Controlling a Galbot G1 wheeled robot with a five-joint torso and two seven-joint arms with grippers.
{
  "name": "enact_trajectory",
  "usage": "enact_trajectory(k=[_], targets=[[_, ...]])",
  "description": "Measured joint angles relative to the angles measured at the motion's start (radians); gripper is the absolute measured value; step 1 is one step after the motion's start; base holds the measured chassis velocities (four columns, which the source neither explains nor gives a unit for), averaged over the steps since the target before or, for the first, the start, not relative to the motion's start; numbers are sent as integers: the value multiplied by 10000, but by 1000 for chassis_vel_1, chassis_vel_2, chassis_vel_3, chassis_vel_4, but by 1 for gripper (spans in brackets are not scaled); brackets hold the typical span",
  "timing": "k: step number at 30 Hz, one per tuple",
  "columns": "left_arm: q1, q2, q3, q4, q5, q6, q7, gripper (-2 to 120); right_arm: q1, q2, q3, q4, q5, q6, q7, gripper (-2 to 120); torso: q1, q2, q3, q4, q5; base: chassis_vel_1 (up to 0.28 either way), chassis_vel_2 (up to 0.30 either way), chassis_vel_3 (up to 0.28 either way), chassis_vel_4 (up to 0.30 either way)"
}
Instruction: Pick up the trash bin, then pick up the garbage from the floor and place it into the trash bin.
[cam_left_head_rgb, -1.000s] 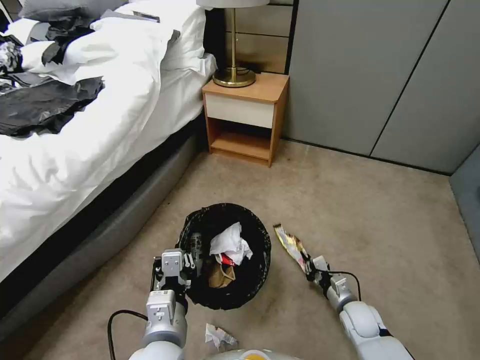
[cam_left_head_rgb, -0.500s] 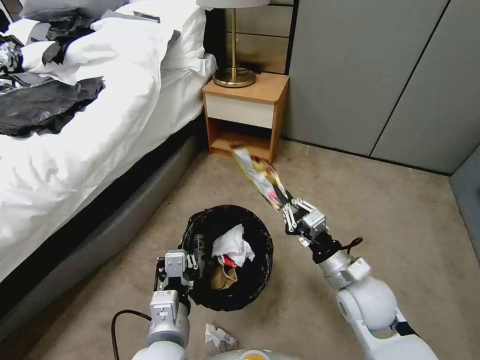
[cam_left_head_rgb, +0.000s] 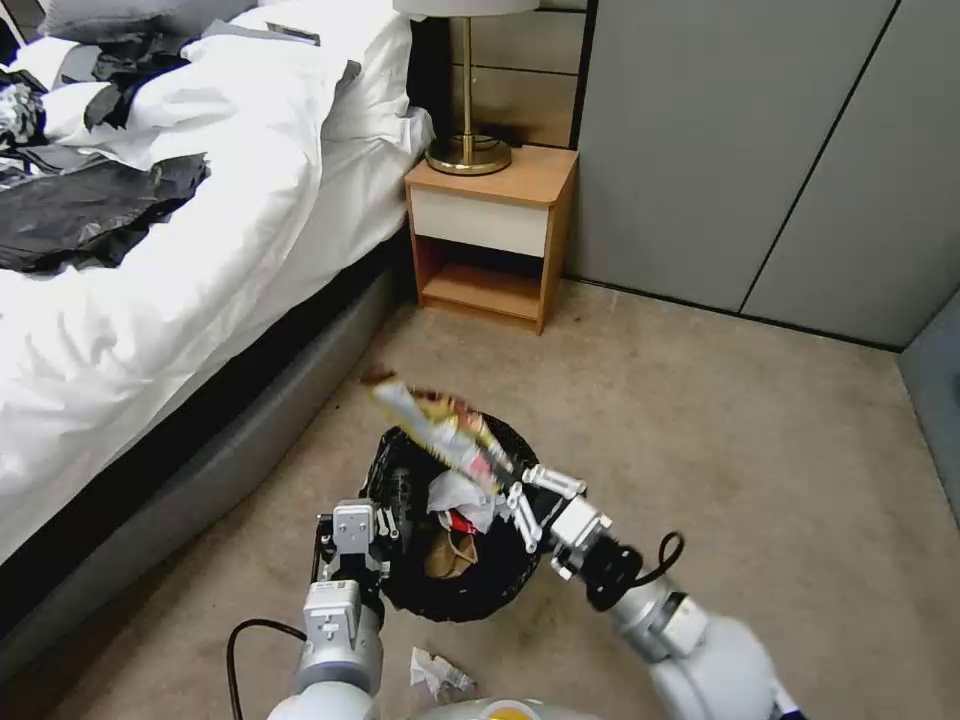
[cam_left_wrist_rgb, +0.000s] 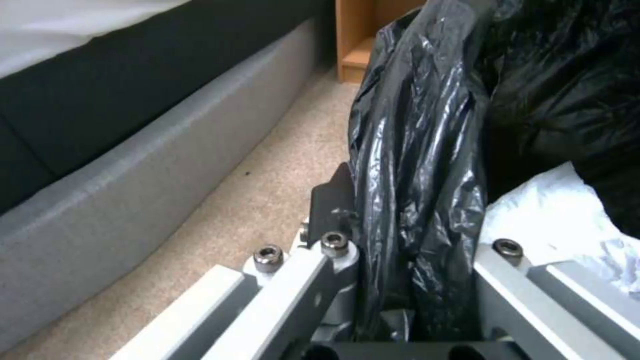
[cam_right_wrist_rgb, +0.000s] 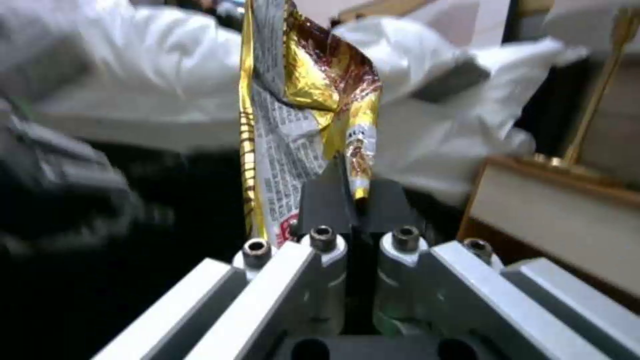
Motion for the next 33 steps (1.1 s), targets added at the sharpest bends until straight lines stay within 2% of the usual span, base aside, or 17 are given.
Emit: enact_trajectory(k=[3,12,15,16,19,20,22,23,26,27,29,30,33], targets=[[52,1,4,-77,24,-2,1,1,342,149,23,-877,-2,22,93,0,0,0,0,1,0,0,0,0,0],[55,25,-40,-158,6,-6,6,1,530,194,168,-1619,46,-20,218,2,0,0,0,0,-2,0,0,0,0],[29,18,-36,-158,5,-6,7,1,499,176,180,-1627,46,-61,215,15,1,0,0,0,-1,0,0,0,0],[29,18,-36,-158,5,-6,7,1,499,176,180,-1627,46,-61,215,15,1,0,0,0,-1,0,0,0,0],[8,19,-41,-159,-5,-4,10,1,459,171,169,-1628,-5,-64,193,30,0,0,0,0,-2,0,0,0,0],[8,19,-41,-159,-5,-4,10,1,459,171,169,-1628,-5,-64,193,30,0,0,0,0,-2,0,0,0,0],[-14,23,-60,-165,-29,7,12,1,437,164,152,-1624,-38,-68,172,40,0,0,0,0,-1,0,0,0,0],[-14,23,-60,-165,-29,7,12,1,437,164,152,-1624,-38,-68,172,40,0,0,0,0,-1,0,0,0,0],[-41,33,-78,-180,-56,21,12,1,403,142,142,-1575,-79,-73,149,55,0,0,0,0,-1,0,0,0,0],[-41,33,-78,-180,-56,21,12,1,403,142,142,-1575,-79,-73,149,55,0,0,0,0,-1,0,0,0,0],[-51,44,-76,-186,-72,32,15,1,362,106,141,-1549,-112,-76,133,65,0,-1,0,0,-1,0,0,0,0],[-51,44,-76,-186,-72,32,15,1,362,106,141,-1549,-112,-76,133,65,0,-1,0,0,-1,0,0,0,0],[-56,62,-73,-187,-86,40,16,1,285,9,163,-1417,-201,-65,104,81,0,-1,0,0,-1,0,0,0,0]])
